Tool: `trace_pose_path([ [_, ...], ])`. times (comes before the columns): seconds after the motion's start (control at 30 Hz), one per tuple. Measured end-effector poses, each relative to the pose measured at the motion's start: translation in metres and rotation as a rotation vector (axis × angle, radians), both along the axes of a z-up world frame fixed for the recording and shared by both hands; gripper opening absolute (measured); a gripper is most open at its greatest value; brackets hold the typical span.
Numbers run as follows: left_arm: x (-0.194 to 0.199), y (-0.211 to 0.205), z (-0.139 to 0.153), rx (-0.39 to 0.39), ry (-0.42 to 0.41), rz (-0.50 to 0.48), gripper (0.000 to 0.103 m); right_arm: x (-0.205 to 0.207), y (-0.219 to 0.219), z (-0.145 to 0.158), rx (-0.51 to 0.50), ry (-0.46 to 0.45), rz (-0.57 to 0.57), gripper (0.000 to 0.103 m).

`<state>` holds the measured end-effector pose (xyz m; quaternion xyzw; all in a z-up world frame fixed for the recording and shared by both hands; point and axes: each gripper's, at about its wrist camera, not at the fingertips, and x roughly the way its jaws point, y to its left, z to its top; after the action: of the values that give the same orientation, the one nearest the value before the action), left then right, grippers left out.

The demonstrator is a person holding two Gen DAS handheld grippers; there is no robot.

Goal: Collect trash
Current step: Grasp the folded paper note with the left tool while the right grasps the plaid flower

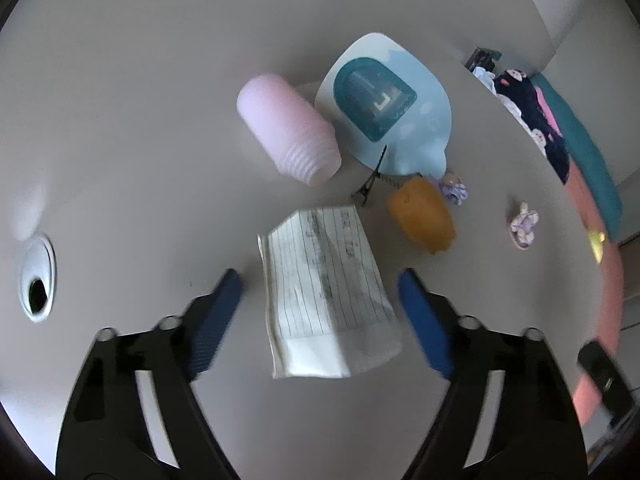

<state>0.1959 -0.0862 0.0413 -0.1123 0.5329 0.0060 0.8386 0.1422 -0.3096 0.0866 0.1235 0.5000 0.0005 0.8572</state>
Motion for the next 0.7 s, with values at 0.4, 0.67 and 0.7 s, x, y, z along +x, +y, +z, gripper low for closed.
trace_pose_path([
  [0.4, -0.005, 0.032, 0.001, -0.082, -0.050, -0.060, 0.035, 0.078, 0.032, -0.017, -0.031, 0.044, 0.068, 0.065],
  [0.67, -0.003, 0.042, 0.001, -0.093, -0.053, -0.071, 0.035, 0.107, 0.039, -0.039, -0.057, 0.082, 0.029, 0.062],
  [0.7, -0.002, 0.042, 0.001, -0.094, -0.052, -0.074, 0.035, 0.110, 0.039, -0.042, -0.066, 0.088, 0.026, 0.062],
])
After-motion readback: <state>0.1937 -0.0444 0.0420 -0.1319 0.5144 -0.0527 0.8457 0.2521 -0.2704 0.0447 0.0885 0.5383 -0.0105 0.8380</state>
